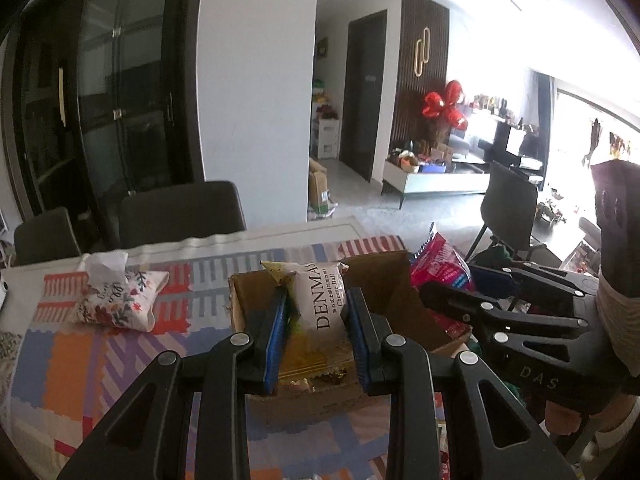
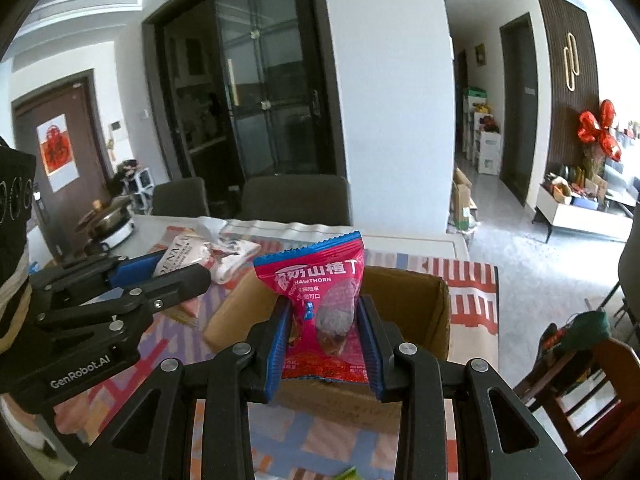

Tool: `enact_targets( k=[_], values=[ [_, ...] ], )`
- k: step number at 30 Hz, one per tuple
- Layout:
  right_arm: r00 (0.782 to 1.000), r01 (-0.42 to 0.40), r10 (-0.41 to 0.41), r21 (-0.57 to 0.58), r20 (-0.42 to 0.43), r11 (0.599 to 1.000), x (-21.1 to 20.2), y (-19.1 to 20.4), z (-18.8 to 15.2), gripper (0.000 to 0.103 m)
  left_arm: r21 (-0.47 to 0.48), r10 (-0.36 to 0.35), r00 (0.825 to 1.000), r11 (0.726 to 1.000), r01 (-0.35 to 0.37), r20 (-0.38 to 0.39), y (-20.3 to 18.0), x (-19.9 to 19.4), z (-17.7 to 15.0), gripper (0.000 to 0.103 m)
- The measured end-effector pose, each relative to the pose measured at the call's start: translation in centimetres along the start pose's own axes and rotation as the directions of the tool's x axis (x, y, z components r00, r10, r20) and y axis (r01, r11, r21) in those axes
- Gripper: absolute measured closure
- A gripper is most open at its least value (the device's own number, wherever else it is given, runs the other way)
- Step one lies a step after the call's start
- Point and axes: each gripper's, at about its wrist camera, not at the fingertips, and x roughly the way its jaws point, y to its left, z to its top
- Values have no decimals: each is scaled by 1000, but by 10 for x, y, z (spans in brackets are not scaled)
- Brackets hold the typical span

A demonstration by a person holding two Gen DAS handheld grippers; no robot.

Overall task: Organize snacks
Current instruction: 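Carry both packets over the box and open both tools to release them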

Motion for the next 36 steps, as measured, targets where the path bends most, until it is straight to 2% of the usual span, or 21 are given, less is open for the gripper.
enact_targets(
  k=[8, 9, 10, 11, 12, 13, 16, 24, 30, 36],
  values=[
    [997, 9, -6, 35, -76, 999, 33, -17, -9, 68, -30, -21, 997, 999, 19, -80, 4, 34, 4, 72],
    [996, 10, -7, 40, -84, 999, 36, -19, -10, 68, -27, -14, 996, 1000, 11, -85, 4, 35, 3, 68],
    [995, 16, -12, 43, -96, 999, 40, -22, -12, 67, -24, 6, 996, 1000, -8, -85, 4, 35, 2, 60],
    [994, 27, -22, 46, -107, 999, 41, -24, -13, 62, -20, 25, 996, 999, -27, -82, 3, 33, 1, 53],
    [994, 34, -28, 51, -108, 998, 42, -25, -14, 58, -16, 34, 997, 999, -36, -74, 3, 30, 0, 42],
    [994, 42, -35, 56, -106, 998, 40, -26, -15, 48, -11, 49, 997, 999, -49, -56, 2, 26, -1, 39],
    [994, 59, -54, 44, -94, 997, 32, -25, -18, 46, 25, 94, 995, 995, -93, -46, -2, 16, -6, 39],
    [993, 116, -116, -5, -24, 993, -11, -8, -35, 46, 34, 82, 996, 996, -81, -25, -13, -19, -30, 39],
    [995, 100, -100, -2, 13, 995, -40, 1, -58, 46, 24, 34, 999, 999, -33, -32, -28, -43, -54, 39],
    [995, 98, -99, 6, 17, 995, -63, 2, -90, 46, 55, 28, 999, 998, -26, -23, -48, -62, -82, 39]
  ],
)
